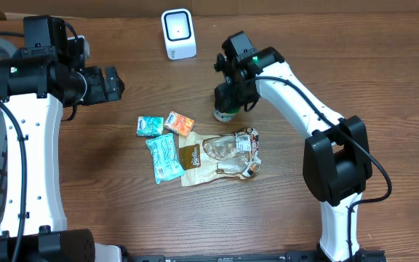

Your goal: Scan the item barcode

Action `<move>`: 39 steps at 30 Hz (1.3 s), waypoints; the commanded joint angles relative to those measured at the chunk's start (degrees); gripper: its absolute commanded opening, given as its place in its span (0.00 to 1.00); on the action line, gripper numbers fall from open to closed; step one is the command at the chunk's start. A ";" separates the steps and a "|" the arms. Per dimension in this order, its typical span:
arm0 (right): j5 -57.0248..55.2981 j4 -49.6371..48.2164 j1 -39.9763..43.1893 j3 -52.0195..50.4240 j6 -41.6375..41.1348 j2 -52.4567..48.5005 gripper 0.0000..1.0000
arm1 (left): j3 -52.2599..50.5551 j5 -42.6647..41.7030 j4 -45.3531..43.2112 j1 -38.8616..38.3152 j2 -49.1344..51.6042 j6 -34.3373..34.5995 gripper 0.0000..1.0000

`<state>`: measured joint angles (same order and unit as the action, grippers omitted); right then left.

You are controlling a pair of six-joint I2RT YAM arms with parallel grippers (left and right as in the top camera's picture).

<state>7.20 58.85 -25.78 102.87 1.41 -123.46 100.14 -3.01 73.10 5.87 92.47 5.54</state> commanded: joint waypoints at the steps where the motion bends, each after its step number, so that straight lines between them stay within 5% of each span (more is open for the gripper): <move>1: 0.42 -1.03 0.52 -1.20 -2.10 -0.24 0.51 | 1.27 -0.44 -0.04 -0.26 -0.63 -0.68 1.00; 3: 0.76 -1.33 0.52 -1.20 -2.12 -0.22 0.62 | 1.27 -0.42 -0.04 -0.26 -0.63 -0.68 0.99; 6: 3.13 -1.84 0.52 -1.18 -2.12 -0.22 0.98 | 1.27 -0.42 -0.04 -0.26 -0.63 -0.68 0.99; 7: 4.20 -1.81 0.52 -1.18 -2.12 -0.22 1.00 | 1.27 -0.44 -0.04 -0.26 -0.63 -0.68 1.00; 15: 3.61 -1.07 0.52 0.00 0.20 -0.20 1.00 | 1.27 -0.42 -0.04 -0.26 -0.63 -0.68 1.00; 24: -9.75 9.18 -0.63 11.58 8.26 -0.09 0.98 | 1.27 -0.42 -0.04 -0.26 -0.63 -0.68 1.00; 39: -9.66 4.13 -2.89 5.77 12.61 -0.17 0.99 | 1.27 -0.42 -0.04 -0.26 -0.63 -0.68 1.00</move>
<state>-1.93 63.61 -28.91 110.00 13.26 -123.94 100.14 -3.01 73.10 5.87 92.47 5.54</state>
